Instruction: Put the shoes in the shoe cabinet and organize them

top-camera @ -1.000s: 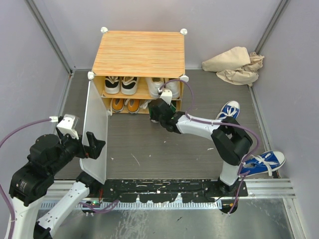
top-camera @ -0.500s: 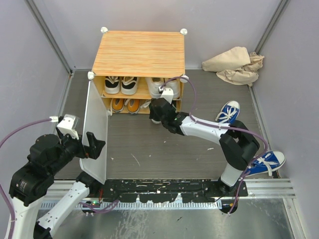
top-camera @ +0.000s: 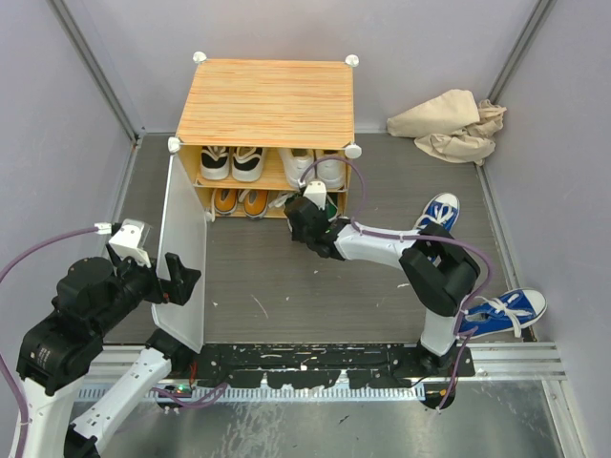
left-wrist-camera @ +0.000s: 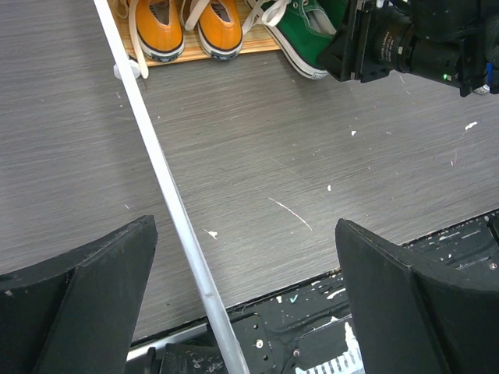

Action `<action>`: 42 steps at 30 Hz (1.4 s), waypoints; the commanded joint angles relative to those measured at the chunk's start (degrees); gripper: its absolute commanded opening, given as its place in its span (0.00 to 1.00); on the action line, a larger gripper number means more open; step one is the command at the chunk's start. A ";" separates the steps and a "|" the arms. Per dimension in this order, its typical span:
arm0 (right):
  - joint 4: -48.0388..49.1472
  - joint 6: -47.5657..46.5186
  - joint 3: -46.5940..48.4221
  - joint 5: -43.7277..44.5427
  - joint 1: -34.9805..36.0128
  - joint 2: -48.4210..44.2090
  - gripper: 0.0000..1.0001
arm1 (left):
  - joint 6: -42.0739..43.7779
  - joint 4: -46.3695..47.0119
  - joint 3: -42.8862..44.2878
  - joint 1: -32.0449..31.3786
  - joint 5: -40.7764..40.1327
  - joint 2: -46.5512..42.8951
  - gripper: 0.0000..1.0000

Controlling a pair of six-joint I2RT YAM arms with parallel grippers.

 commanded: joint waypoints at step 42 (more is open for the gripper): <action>15.97 5.73 6.35 12.25 0.15 5.32 0.64 | 0.11 -2.55 1.50 0.14 -2.27 1.87 0.98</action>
